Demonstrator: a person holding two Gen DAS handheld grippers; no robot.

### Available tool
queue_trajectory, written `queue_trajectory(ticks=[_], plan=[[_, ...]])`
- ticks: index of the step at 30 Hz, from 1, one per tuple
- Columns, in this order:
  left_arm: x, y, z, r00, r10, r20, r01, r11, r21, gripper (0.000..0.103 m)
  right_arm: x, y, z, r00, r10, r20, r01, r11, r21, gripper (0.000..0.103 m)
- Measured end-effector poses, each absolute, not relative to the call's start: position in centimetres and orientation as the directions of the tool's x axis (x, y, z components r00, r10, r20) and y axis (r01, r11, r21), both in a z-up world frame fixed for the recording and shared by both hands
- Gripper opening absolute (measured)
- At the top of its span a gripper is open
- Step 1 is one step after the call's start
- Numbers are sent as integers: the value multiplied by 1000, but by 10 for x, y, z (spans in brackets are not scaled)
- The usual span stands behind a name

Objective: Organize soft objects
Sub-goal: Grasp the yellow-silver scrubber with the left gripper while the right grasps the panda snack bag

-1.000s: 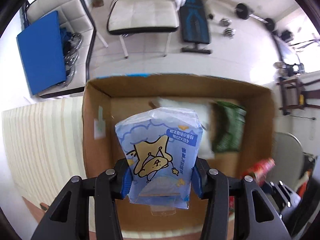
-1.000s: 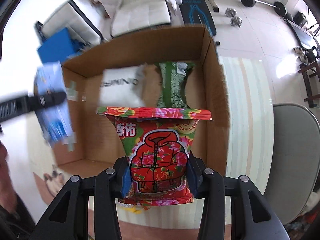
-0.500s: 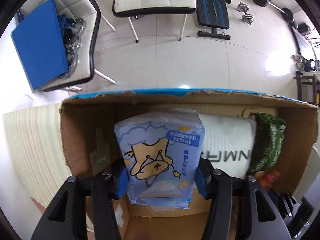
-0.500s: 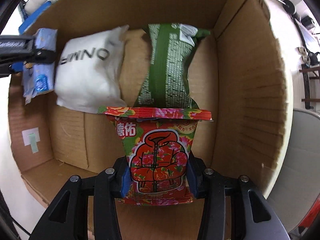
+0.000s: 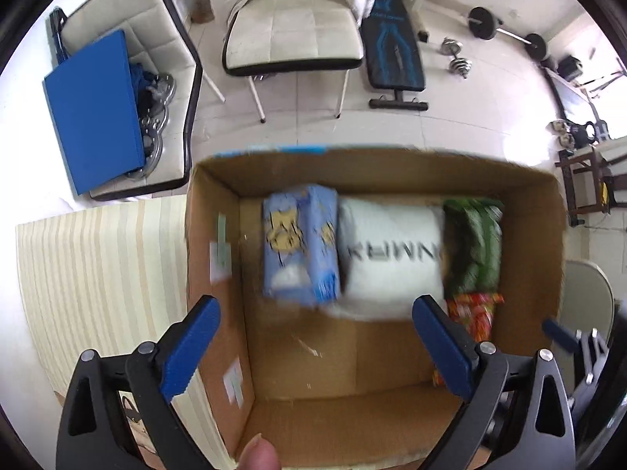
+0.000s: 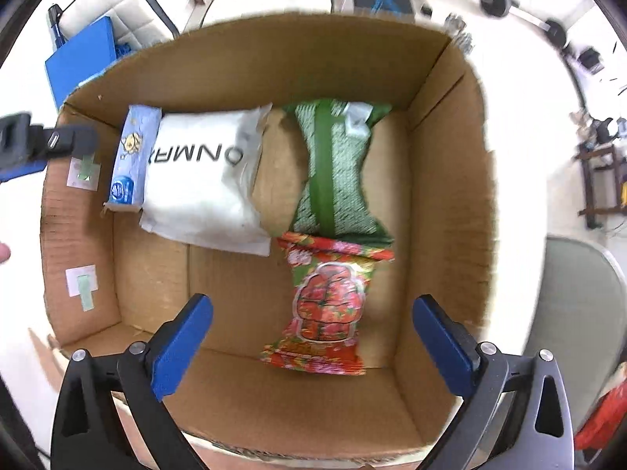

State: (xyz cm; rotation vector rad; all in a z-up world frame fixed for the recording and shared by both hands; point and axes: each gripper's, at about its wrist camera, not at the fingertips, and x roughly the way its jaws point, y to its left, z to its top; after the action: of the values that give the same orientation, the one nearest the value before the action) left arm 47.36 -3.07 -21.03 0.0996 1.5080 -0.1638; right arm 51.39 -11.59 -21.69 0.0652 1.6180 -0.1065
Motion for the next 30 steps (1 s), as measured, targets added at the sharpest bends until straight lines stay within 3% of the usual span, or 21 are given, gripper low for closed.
queue_trajectory(ticks=[4, 11, 17, 23, 24, 26, 27, 30], plan=[[439, -26, -188, 168, -10, -986, 160, 987, 17, 101, 499, -115, -195, -9, -9, -1000, 130, 991, -10, 103], [390, -18, -150, 261, -34, -965, 128, 992, 0, 100, 468, -112, -149, 135, -26, -990, 134, 991, -8, 103], [337, -6, -122, 328, -23, -944, 60, 998, -3, 100, 440, -111, -100, 279, 35, -960, 151, 985, 80, 103], [278, 41, -178, 210, -58, -976, -107, 991, -82, 100, 379, -122, -100, 252, 156, -955, 240, 946, 218, 103], [271, 45, -197, 157, -75, -985, -119, 988, -94, 94, 369, -124, -110, 237, 183, -954, 266, 932, 245, 103], [261, 45, -231, 59, -92, -994, -120, 988, -99, 56, 352, -124, -141, 178, 227, -958, 312, 910, 273, 102], [257, 44, -249, 12, -93, -996, -115, 989, -94, 52, 344, -122, -161, 142, 254, -957, 335, 897, 288, 99], [247, 39, -275, -36, -96, -995, -116, 989, -91, 51, 331, -112, -211, 73, 293, -953, 372, 879, 299, 73]])
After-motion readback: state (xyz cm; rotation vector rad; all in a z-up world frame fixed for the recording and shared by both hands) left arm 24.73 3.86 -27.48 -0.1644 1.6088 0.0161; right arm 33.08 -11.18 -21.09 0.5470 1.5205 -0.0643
